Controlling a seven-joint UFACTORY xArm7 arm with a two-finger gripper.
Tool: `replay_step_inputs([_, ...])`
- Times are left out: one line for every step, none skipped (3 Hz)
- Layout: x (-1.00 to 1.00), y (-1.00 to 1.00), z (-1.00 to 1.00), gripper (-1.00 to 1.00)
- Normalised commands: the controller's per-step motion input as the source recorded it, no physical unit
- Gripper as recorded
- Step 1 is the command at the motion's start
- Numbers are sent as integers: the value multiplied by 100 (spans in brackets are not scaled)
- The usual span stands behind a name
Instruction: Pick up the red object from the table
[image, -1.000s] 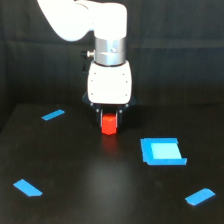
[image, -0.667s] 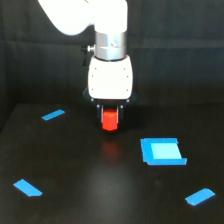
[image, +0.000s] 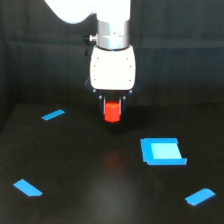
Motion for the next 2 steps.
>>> replay_step_inputs([1,-12,94,-100])
replay_step_inputs([3,1,91,-93])
